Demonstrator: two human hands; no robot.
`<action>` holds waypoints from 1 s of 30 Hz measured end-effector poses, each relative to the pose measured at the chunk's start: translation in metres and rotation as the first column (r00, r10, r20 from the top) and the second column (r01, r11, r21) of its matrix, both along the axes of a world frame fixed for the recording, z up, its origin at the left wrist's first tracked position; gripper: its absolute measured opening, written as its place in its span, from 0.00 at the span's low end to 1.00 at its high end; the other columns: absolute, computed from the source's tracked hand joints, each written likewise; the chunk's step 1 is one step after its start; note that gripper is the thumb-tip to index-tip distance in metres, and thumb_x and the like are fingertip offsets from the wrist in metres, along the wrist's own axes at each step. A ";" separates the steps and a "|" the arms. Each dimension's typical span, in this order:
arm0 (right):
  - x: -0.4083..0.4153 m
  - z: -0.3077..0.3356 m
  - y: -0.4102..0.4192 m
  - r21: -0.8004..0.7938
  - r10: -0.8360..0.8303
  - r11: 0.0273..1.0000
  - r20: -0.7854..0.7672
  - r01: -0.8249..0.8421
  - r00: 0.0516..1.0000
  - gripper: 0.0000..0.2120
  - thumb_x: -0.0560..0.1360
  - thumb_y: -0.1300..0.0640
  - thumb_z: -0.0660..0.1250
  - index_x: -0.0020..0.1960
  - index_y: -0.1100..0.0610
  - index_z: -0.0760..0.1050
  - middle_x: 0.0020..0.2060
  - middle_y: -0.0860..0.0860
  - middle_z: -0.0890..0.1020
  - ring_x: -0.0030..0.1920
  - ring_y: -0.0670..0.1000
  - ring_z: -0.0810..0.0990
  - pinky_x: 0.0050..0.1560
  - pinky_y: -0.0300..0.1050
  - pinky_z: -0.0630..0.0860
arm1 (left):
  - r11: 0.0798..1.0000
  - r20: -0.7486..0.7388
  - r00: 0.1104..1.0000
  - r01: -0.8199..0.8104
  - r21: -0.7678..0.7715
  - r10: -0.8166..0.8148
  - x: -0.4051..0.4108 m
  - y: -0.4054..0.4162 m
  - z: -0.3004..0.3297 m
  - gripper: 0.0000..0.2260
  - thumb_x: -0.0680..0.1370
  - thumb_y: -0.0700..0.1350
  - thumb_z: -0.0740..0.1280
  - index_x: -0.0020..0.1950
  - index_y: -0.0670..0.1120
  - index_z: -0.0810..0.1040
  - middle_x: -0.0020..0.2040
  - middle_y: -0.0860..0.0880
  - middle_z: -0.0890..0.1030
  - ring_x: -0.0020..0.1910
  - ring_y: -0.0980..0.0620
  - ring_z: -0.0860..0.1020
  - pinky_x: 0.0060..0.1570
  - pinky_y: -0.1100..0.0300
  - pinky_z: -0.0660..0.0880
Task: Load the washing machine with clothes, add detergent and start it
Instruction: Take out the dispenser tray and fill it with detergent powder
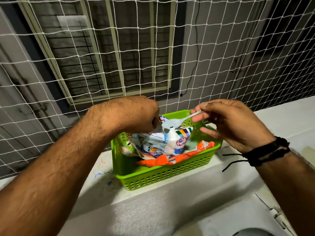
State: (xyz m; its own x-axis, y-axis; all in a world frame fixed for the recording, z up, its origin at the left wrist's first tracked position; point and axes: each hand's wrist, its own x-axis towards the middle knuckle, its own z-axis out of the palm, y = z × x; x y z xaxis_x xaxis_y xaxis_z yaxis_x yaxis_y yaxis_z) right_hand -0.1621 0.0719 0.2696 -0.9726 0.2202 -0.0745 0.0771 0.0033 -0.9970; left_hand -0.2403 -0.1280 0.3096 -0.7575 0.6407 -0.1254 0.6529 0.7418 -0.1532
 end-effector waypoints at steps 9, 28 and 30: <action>0.002 0.012 0.018 -0.066 -0.025 0.998 -0.050 0.021 0.998 0.08 0.79 0.57 0.64 0.44 0.55 0.81 0.41 0.57 0.86 0.49 0.49 0.82 0.54 0.55 0.73 | 0.995 -0.003 0.995 0.101 -0.019 -0.101 0.007 0.011 -0.002 0.10 0.78 0.51 0.66 0.57 0.56 0.83 0.52 0.56 0.83 0.52 0.55 0.79 0.50 0.61 0.74; 0.006 -0.013 0.153 0.020 -0.395 0.918 0.059 0.395 0.917 0.07 0.79 0.53 0.64 0.49 0.52 0.81 0.43 0.49 0.87 0.43 0.44 0.80 0.47 0.46 0.76 | 0.983 -0.030 0.986 0.163 -0.081 -0.166 0.000 0.015 -0.010 0.15 0.76 0.52 0.66 0.30 0.57 0.68 0.28 0.59 0.68 0.29 0.61 0.68 0.30 0.71 0.58; 0.003 -0.028 0.158 0.054 -0.417 0.909 0.070 0.414 0.906 0.09 0.79 0.54 0.64 0.51 0.56 0.81 0.39 0.49 0.87 0.35 0.44 0.79 0.39 0.43 0.71 | 0.984 -0.028 0.985 0.168 -0.060 -0.170 0.000 0.015 -0.009 0.16 0.77 0.51 0.66 0.30 0.57 0.68 0.28 0.59 0.68 0.29 0.63 0.68 0.29 0.72 0.59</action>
State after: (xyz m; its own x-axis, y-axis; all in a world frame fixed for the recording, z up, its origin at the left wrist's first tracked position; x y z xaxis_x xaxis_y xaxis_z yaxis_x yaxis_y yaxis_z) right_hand -0.1592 0.2303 0.2413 -0.7838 0.6072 -0.1306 0.1573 -0.0094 -0.9875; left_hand -0.2404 -0.1134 0.3008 -0.6434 0.7522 -0.1423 0.7618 0.6108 -0.2159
